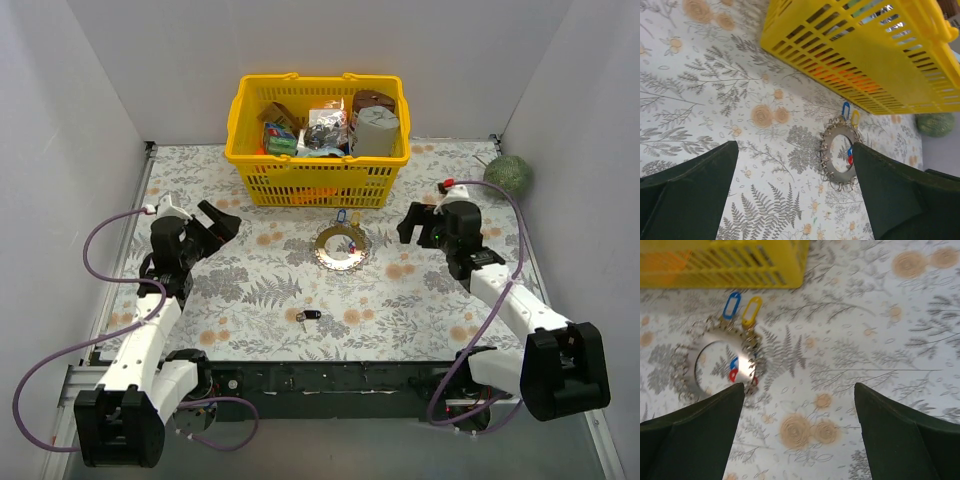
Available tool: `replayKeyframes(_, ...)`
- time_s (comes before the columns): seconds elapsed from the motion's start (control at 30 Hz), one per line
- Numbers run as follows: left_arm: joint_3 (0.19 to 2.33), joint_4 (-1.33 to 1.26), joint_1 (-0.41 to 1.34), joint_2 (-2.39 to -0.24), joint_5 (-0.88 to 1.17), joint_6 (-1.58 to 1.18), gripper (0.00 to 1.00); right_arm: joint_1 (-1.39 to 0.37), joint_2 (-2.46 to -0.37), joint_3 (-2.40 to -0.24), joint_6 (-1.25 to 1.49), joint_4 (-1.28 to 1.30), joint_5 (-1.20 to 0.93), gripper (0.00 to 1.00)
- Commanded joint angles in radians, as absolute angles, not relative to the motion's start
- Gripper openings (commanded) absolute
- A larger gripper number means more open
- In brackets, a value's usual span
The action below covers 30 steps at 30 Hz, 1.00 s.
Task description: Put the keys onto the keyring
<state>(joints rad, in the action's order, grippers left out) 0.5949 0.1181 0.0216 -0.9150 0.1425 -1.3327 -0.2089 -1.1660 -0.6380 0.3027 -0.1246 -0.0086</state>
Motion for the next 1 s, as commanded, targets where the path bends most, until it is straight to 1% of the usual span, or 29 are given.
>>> replayKeyframes(0.0,0.604,0.063,0.018,-0.931,0.284,-1.344,0.98,-0.372,-1.181,-0.658,0.282,-0.069,-0.005,0.98)
replayKeyframes(0.1,0.659,0.074,0.02,-1.011,0.415,-1.313,0.98,-0.514,-1.256,-0.713,0.255,-0.043,0.119,0.98)
replayKeyframes(0.2,0.701,0.09,0.02,-1.048,0.476,-1.29,0.98,-0.639,-1.348,-0.784,0.229,-0.035,0.228,0.95)
replayKeyframes(0.27,0.709,0.092,0.02,-1.049,0.469,-1.29,0.98,-0.69,-1.394,-0.808,0.224,-0.07,0.274,0.91)
replayKeyframes(0.33,0.71,0.097,0.02,-1.052,0.468,-1.299,0.98,-0.704,-1.463,-0.827,0.23,-0.103,0.269,0.88)
replayKeyframes(0.37,0.706,0.097,0.02,-1.06,0.465,-1.308,0.98,-0.713,-1.489,-0.859,0.233,-0.121,0.261,0.83)
replayKeyframes(0.43,0.7,0.097,0.021,-1.072,0.472,-1.334,0.98,-0.722,-1.566,-0.902,0.229,-0.136,0.261,0.81)
replayKeyframes(0.47,0.696,0.095,0.02,-1.077,0.477,-1.339,0.98,-0.733,-1.597,-0.952,0.222,-0.133,0.262,0.73)
replayKeyframes(0.53,0.683,0.098,0.02,-1.091,0.483,-1.347,0.98,-0.741,-1.686,-1.017,0.197,-0.108,0.265,0.65)
replayKeyframes(0.6,0.678,0.11,0.02,-1.088,0.457,-1.35,0.98,-0.744,-1.776,-1.107,0.193,-0.08,0.267,0.32)
replayKeyframes(0.63,0.673,0.11,0.02,-1.08,0.45,-1.351,0.98,-0.742,-1.804,-1.13,0.196,-0.057,0.27,0.12)
replayKeyframes(0.67,0.67,0.11,0.02,-1.075,0.443,-1.351,0.98,-0.744,-1.831,-1.161,0.202,-0.039,0.282,0.02)
replayKeyframes(0.7,0.669,0.109,0.02,-1.072,0.439,-1.353,0.98,-0.744,-1.885,-1.186,0.206,-0.022,0.282,0.01)
replayKeyframes(0.8,0.67,0.13,0.02,-1.072,0.428,-1.359,0.98,-0.749,-1.956,-1.25,0.21,0.047,0.268,0.01)
replayKeyframes(0.97,0.669,0.141,0.02,-1.059,0.437,-1.351,0.98,-0.781,-1.948,-1.174,0.212,0.049,0.244,0.01)
